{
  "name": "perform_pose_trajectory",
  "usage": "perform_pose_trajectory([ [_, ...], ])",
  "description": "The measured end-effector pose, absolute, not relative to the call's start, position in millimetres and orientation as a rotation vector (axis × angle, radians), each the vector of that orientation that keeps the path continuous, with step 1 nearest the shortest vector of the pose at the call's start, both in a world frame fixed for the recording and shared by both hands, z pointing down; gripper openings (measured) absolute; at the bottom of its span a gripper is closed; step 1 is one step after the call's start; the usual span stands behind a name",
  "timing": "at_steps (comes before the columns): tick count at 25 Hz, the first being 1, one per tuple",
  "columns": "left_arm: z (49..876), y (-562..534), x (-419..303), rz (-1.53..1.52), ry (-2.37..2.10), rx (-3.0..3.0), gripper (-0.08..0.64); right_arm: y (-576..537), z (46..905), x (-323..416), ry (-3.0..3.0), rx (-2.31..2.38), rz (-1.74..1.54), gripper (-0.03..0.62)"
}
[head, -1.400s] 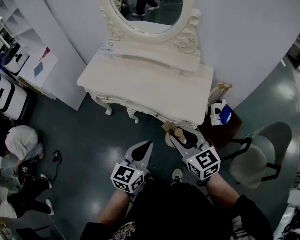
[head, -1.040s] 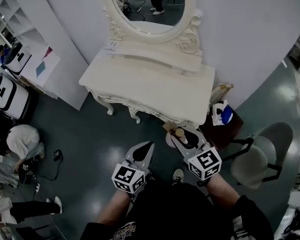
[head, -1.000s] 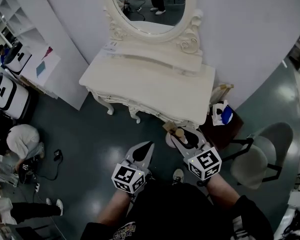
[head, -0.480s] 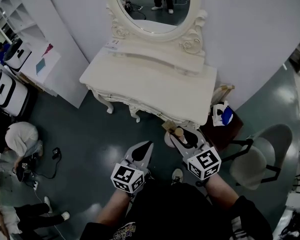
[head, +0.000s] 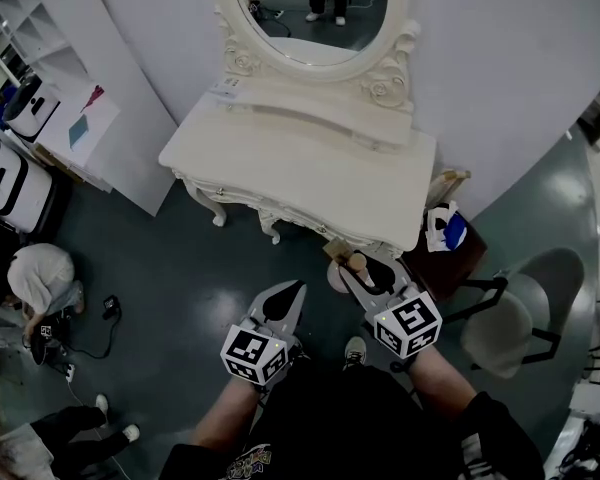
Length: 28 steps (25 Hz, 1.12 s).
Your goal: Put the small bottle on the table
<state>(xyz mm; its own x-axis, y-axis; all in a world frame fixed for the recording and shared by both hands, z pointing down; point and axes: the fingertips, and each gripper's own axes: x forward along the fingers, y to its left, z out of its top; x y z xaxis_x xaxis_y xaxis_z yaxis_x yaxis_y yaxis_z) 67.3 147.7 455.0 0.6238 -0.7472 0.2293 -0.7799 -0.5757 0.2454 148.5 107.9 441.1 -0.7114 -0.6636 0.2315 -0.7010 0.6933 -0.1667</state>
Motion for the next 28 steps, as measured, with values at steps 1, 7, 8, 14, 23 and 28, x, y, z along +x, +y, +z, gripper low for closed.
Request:
perform_pose_trajectory([
  [1,455.3,146.9,65.4,0.143,-1.228,2.527,0.002,107.2,441.2,146.8,-2.747,1.117,0.367,0.167],
  [7,457.5,142.7,50.7,0.135,-1.222,2.522,0.002,102.7,444.0,135.2,-2.735,1.135,0.372,0.167],
  [8,457.4,142.1,48.4,0.136,-1.219,2.525,0.002,102.0,444.4,133.0,-2.733,1.138,0.374,0.167],
  [14,459.1,137.9,32.0,0.141,-1.204,2.529,0.002,97.3,446.5,116.4,-2.725,1.147,0.384,0.167],
  [23,462.5,132.7,1.9,0.133,-1.177,2.533,0.002,90.8,447.3,88.7,-2.707,1.18,0.395,0.167],
  [28,461.3,130.4,-15.7,0.134,-1.161,2.548,0.002,88.7,446.9,72.5,-2.7,1.205,0.398,0.167],
])
